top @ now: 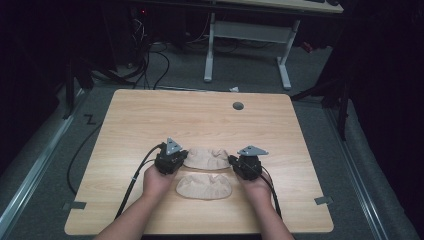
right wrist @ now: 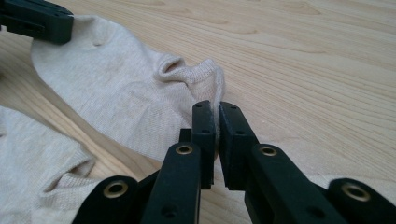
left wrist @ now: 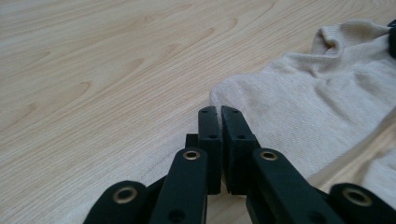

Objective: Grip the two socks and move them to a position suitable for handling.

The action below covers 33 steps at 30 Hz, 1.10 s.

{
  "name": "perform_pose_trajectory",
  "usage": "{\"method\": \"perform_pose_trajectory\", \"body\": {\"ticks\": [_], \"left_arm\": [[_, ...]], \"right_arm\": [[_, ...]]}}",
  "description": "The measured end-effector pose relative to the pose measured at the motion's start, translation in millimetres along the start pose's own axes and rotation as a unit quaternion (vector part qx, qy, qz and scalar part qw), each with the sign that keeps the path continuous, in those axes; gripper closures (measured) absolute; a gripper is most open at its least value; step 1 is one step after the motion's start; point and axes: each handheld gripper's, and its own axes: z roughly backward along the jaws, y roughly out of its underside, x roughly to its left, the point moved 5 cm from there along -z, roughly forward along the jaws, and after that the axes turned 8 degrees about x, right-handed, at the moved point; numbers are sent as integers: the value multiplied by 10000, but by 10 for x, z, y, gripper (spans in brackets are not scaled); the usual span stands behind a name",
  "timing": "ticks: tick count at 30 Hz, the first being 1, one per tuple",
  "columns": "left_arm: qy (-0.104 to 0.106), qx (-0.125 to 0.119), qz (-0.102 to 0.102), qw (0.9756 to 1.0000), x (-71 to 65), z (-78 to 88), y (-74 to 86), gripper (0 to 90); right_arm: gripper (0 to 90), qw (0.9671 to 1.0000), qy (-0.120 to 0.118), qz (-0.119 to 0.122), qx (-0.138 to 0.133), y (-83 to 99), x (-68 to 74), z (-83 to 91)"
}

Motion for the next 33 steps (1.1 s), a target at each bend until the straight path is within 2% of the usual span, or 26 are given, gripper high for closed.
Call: {"method": "perform_pose_trajectory", "body": {"ticks": [2, 7, 12, 16, 21, 24, 27, 30, 31, 33], "left_arm": [[-5, -37, -54, 10000, -11, 65, 3, 873], [25, -123, 98, 9999, -29, 226, 43, 873], [42, -227, 0, 9997, -88, 499, 66, 878], [232, -325, 6, 9992, -148, 711, 124, 878], [578, -445, 81, 9973, -218, 767, 187, 878], [825, -360, -22, 9959, -298, 758, 210, 878], [871, -288, -121, 9957, -372, 740, 256, 878], [997, -106, 19, 9950, -423, 714, 316, 878], [984, -47, -21, 9951, -440, 713, 329, 878], [861, 99, -227, 9960, -477, 725, 363, 878]], "right_arm": [[858, 10000, -7, 42, -38, -2, 13, 17], [860, 9995, -170, 72, -245, -28, 98, 133], [862, 9987, -347, 223, -301, -34, 241, 220], [862, 9975, -472, 354, -382, -56, 383, 288], [862, 9969, -436, 506, -424, -47, 466, 396], [862, 9972, -376, 531, -377, 45, 474, 494], [861, 9971, -402, 555, -320, 145, 481, 568], [861, 9975, -411, 520, -232, 249, 495, 623], [861, 9975, -388, 542, -218, 277, 495, 634], [861, 9978, -396, 501, -179, 315, 492, 641]]}}
